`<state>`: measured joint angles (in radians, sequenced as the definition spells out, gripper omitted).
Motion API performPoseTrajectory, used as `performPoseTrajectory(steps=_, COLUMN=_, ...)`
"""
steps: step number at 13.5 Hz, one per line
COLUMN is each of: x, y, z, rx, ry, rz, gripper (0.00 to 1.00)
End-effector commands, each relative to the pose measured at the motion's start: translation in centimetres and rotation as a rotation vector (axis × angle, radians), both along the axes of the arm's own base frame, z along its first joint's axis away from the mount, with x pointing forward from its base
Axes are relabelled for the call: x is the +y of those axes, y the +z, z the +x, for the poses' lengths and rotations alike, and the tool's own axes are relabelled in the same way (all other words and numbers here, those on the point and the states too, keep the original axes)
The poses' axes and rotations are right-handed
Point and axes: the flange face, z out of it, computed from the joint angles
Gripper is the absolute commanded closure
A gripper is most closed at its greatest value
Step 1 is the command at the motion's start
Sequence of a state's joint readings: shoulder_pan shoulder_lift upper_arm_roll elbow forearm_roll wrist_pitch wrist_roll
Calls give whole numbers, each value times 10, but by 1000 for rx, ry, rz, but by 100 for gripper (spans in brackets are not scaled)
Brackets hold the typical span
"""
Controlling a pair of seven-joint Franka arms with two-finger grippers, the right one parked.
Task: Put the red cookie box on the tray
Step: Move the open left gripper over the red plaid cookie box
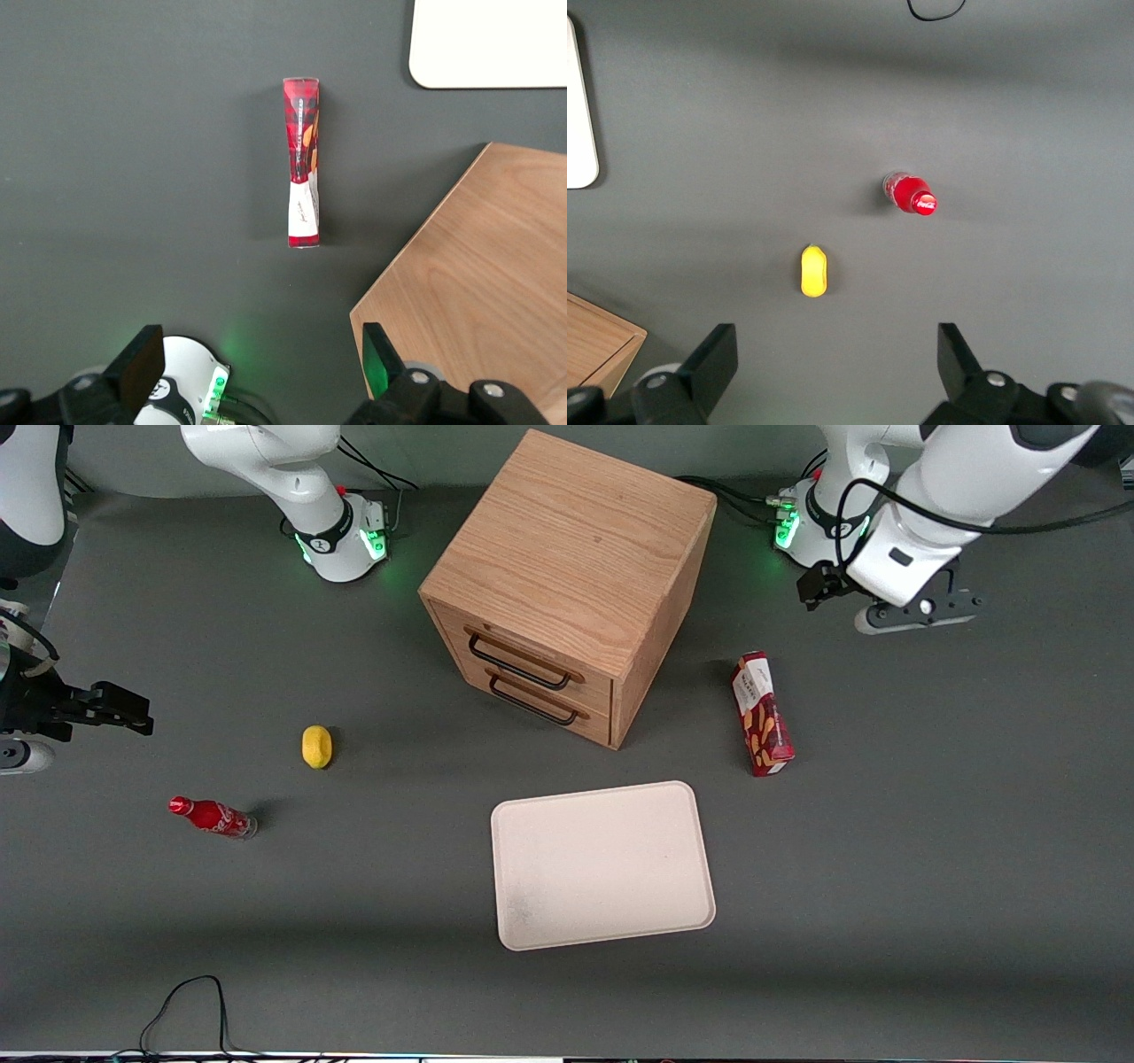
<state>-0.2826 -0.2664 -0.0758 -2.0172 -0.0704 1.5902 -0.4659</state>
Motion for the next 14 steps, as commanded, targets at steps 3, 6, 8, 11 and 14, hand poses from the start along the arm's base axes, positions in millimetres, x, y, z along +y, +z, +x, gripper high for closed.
performPoseTrajectory(steps=3, x=-11, y=-63, z=-9, rx=-42, ry=1, rz=-21, gripper=1)
performPoseTrajectory(steps=6, x=-19, y=-110, z=-8, rx=-24, ry=-6, rz=-13, gripper=2)
performPoseTrajectory(steps=8, x=-26, y=-139, z=-3, rx=-13, ry=-14, rz=-11, gripper=2)
performPoseTrajectory(steps=11, x=-28, y=-182, z=5, rx=-23, ry=-11, rz=-18, gripper=2)
performPoseTrajectory(steps=14, x=-29, y=-224, z=4, rx=-60, ry=-19, rz=-31, gripper=2)
